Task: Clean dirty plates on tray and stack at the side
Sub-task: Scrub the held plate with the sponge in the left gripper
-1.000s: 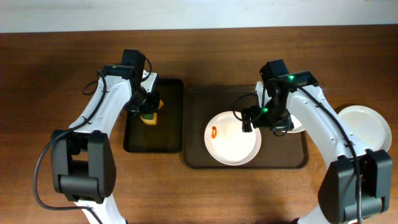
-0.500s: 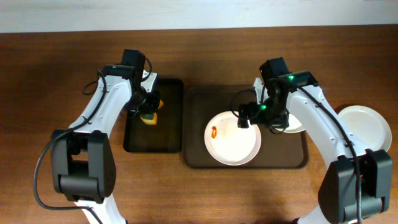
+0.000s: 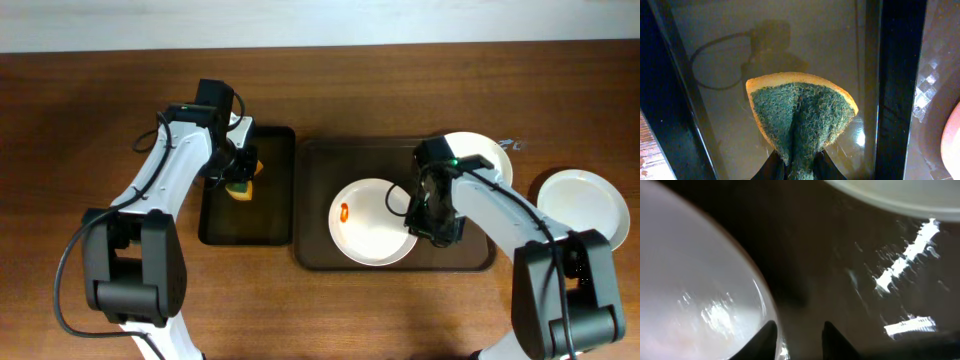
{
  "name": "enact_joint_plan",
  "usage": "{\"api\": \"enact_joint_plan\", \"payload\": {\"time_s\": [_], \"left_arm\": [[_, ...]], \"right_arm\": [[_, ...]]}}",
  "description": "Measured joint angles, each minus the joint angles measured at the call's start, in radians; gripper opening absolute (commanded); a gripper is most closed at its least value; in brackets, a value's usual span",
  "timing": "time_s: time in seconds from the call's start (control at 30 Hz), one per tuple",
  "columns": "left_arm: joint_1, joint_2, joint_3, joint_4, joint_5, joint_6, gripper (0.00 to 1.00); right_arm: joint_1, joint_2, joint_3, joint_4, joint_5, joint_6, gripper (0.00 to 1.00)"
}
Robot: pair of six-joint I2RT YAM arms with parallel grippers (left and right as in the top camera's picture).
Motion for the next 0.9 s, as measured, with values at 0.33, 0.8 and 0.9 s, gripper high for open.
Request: {"api": "enact_joint_plan", "payload": {"time_s": [0.33, 0.8, 0.9], "left_arm": [[-0.014, 0.0, 0.0, 0.093, 0.0, 0.0, 0.0], [-0.33, 0.0, 0.0, 0.249, 0.005, 0.0, 0.0], [-0.388, 0.01, 0.0, 0.248, 0.012, 0.0, 0.0]], "right_arm": [[0.003, -0.013, -0.067, 0.143, -0.111, 0.015, 0.04], [0.003, -0.013, -0.069, 0.129, -0.153, 0.015, 0.04], [0.003, -0.013, -0.069, 0.129, -0.153, 0.016, 0.04]]}}
